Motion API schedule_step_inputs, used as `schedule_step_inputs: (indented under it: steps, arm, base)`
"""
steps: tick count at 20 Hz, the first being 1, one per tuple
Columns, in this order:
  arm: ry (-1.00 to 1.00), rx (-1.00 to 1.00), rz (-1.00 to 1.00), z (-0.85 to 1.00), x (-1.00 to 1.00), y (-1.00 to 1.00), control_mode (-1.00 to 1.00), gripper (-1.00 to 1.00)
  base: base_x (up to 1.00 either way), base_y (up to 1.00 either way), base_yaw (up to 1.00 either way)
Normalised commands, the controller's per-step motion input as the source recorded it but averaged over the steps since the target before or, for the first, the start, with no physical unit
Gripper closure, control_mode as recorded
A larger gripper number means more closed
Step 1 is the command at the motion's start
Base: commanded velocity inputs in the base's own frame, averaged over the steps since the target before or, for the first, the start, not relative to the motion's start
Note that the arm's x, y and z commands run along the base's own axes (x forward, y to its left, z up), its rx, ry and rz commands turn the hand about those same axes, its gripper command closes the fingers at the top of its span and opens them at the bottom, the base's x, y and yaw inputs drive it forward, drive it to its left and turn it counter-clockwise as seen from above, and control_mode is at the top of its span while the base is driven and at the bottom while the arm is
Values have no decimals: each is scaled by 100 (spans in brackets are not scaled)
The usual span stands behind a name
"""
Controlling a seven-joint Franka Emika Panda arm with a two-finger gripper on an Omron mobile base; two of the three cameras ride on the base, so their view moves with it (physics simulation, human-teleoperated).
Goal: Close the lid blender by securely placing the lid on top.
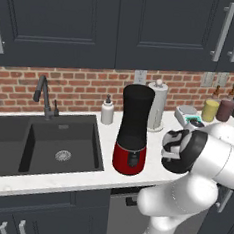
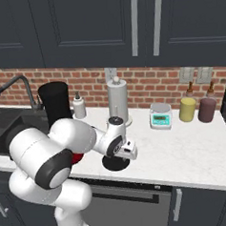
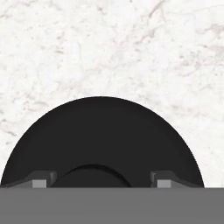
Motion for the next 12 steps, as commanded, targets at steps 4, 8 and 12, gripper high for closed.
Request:
schedule_step_inputs:
  steps: [4,8,12]
  arm:
    - [0,0,0,-3,-1,0,-100,100]
    - [0,2,0,25,-21,0,-100,100]
    - [0,4,-5,90,-56,8,-100,100]
  base:
    - [0,0,0]
    - [0,0,0]
    - [0,0,0]
